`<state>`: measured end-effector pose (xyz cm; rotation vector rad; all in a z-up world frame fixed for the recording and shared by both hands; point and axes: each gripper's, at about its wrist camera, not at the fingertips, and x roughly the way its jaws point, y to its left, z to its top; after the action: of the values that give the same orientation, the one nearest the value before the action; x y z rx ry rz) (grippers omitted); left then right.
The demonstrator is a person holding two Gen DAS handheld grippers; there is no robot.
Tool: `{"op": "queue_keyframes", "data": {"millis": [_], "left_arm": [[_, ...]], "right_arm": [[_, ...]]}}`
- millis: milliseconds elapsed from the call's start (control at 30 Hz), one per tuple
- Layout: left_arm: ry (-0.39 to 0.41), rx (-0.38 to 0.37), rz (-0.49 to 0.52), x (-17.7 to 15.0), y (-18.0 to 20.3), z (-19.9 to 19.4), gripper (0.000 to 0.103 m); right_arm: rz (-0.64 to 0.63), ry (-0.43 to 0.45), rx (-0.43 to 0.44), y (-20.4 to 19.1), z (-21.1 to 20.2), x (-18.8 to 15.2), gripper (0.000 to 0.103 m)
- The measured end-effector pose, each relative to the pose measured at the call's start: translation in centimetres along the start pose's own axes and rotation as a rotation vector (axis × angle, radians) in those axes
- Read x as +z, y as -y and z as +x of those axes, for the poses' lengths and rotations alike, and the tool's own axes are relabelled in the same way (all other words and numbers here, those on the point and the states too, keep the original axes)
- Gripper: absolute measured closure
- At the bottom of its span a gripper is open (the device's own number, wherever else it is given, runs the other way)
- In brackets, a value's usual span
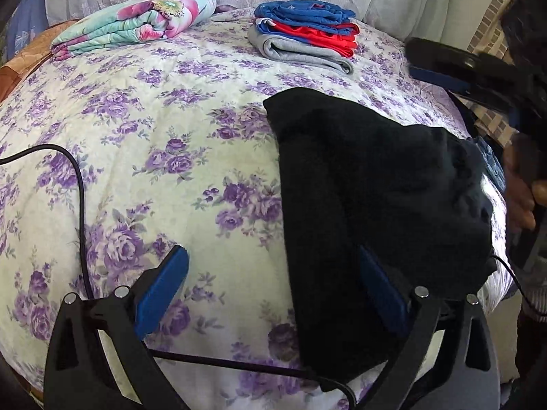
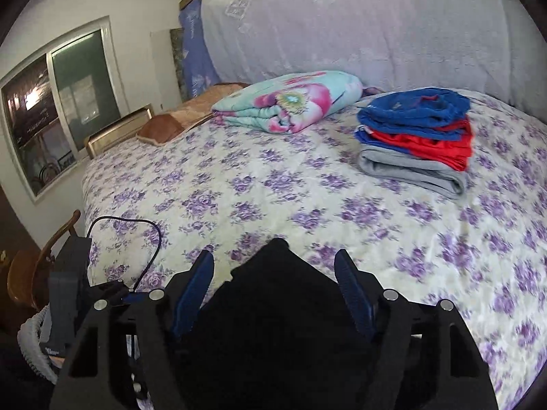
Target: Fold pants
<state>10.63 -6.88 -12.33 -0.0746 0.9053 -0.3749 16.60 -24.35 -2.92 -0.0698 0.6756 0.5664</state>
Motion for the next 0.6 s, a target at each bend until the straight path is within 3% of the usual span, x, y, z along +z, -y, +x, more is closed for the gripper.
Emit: {"op": "queue_keyframes", "data": {"millis": [67,100,200,333,500,600], "left_arm": [[-0.001,-0.025,0.012,-0.3,0.2,0.0,0.010],[0.006,-0.041,0.018,-0.5,0.3,-0.1,0.020],[0.005,-0.108,0.018,-0.6,0.5,0.0,0.037],[0.005,-0.167,0.020,-0.8,0.4,0.0,0.051],[-0.013,-0.238,0.021,-1.1,0.6,-0.3,0.077],[-0.023,-0.237,0.036,-1.7,0.7,-0.5,0.078]], "right_arm": [[-0.015,-0.065,0.018,-0.7,2.9,0.9,0.040],[-0.025,-0.101,0.018,-1.0,4.5,1.1,0.045],[-0.051,-0.198,-0.016,-1.1,8.2,1.1,0.054],[-0.082,-0.269,-0.061,-0.4,10.8,0.5,0.085],[-0.122,-0.218,-0.071,-0.5,10.0,0.8,0.093],[-0.072,-0.233,-0.066,1.1,10.9,1.1,0.093]]}}
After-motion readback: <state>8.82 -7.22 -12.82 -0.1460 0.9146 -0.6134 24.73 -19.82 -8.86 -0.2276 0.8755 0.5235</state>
